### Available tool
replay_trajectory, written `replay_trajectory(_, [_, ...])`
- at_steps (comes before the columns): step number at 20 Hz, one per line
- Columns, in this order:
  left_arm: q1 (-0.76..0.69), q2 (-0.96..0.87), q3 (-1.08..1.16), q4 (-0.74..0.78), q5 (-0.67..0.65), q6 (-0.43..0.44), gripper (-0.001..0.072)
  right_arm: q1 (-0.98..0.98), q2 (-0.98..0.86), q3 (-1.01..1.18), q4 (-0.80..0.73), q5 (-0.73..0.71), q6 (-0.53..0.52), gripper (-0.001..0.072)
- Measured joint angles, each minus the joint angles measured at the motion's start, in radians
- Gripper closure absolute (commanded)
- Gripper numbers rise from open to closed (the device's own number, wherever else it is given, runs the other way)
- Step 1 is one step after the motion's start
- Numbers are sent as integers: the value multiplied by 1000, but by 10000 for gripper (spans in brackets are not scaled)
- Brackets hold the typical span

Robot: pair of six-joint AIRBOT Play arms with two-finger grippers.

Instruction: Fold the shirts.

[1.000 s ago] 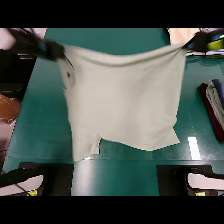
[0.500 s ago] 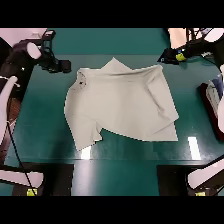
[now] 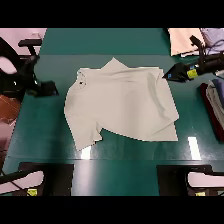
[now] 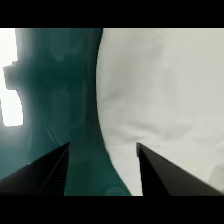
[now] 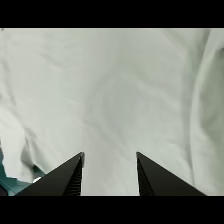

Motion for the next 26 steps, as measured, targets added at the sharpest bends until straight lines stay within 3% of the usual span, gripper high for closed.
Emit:
replay_trajectory(5, [21, 52, -257, -79, 134, 12, 228, -20, 175, -200, 68, -73, -21, 335])
replay_trajectory(12, [-47, 48, -364, -206, 278, 50, 230, -24, 266, -275, 89, -110, -27, 335])
replay_trajectory(13, [-59, 47, -368, -215, 290, 51, 382, -27, 270, -278, 89, -109, -27, 335])
replay_trajectory(14, [-69, 42, -373, -225, 301, 52, 674, -34, 273, -280, 89, -103, -28, 335])
replay_trajectory(17, [-84, 43, -376, -243, 289, 55, 683, -83, 277, -283, 45, -44, -20, 335])
replay_trajectory(21, [-90, 76, -336, -265, 244, 66, 683, -201, 293, -327, -147, 56, 29, 333])
replay_trajectory(23, [-90, 101, -316, -269, 234, 73, 683, -282, 319, -412, -234, 78, 45, 298])
replay_trajectory(26, [-91, 122, -300, -272, 224, 79, 683, -410, 346, -589, -303, 86, 60, 305])
